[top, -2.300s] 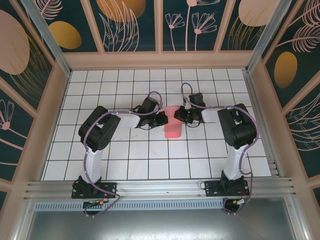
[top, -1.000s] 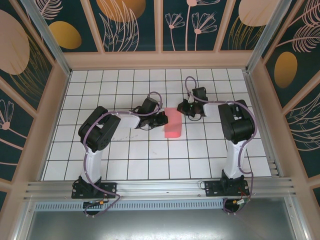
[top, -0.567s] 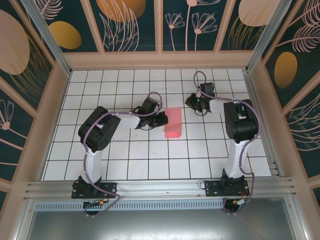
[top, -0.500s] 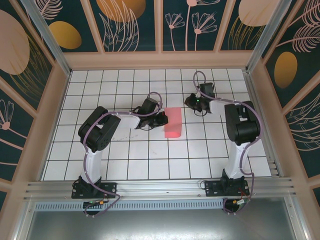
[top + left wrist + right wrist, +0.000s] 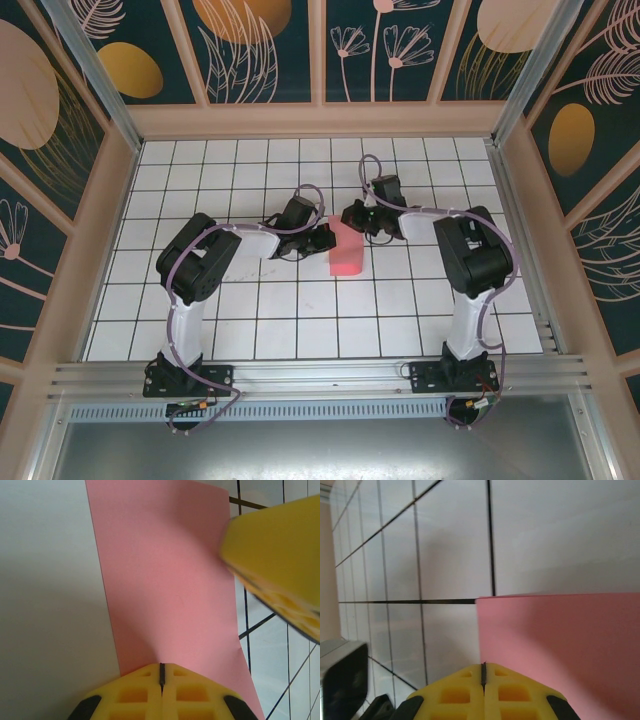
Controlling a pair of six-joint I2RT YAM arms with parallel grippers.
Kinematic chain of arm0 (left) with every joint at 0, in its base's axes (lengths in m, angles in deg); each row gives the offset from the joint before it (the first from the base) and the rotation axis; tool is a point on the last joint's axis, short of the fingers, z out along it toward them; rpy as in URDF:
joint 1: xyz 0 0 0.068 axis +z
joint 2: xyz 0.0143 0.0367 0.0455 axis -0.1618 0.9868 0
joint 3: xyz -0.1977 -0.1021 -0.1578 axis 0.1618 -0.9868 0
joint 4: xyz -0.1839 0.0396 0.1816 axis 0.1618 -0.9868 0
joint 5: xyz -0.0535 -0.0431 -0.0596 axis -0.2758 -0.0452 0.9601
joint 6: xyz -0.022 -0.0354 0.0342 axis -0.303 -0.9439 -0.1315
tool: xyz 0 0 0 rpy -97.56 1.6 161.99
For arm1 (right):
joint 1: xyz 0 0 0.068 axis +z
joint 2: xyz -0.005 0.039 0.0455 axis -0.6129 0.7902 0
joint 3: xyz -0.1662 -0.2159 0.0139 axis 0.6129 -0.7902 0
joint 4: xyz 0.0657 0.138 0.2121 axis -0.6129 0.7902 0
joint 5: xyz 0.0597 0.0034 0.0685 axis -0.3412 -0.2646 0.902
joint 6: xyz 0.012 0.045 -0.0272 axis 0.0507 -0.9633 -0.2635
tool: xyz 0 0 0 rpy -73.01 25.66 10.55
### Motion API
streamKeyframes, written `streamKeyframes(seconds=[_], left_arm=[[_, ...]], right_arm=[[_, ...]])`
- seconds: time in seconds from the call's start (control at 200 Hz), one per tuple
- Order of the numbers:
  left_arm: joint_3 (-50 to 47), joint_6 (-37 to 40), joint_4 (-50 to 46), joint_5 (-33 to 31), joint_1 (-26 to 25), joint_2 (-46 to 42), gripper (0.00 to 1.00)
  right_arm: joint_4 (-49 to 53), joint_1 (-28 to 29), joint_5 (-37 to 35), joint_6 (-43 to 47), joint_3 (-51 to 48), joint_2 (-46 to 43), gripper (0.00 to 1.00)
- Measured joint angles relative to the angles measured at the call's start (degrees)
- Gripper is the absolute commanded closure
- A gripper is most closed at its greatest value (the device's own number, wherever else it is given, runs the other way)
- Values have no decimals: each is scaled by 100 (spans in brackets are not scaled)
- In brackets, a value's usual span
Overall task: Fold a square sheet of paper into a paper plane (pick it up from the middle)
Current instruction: First fold in half a square sheet of paper at the center of the table.
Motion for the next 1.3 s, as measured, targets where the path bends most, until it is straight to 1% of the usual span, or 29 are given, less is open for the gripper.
streamKeyframes(seconds=[0.25, 0.485, 0.616, 0.821, 0.946, 1.131, 1.211, 1.301], left_arm=[[0, 0, 0, -2, 0, 0, 100], [0, 0, 0, -9, 0, 0, 100], [0, 0, 0, -11, 0, 0, 100], [0, 0, 0, -13, 0, 0, 100], [0, 0, 0, -24, -4, -4, 100], [0, 0, -2, -76, -20, -11, 100], [-4, 0, -2, -105, -26, -17, 100], [-7, 0, -2, -109, -26, -17, 100]], right_arm=[[-2, -90, -22, 2, 365, 452, 100], [-2, -483, 13, 11, 463, 623, 100], [79, -811, -52, 48, 614, 699, 100], [369, -1115, -391, 243, 778, 678, 100], [474, -1016, -433, 337, 463, 264, 100], [527, -450, -369, 363, -330, -699, 100], [520, -210, -278, 363, -623, -890, 100], [553, -66, -184, 352, -894, -942, 100]])
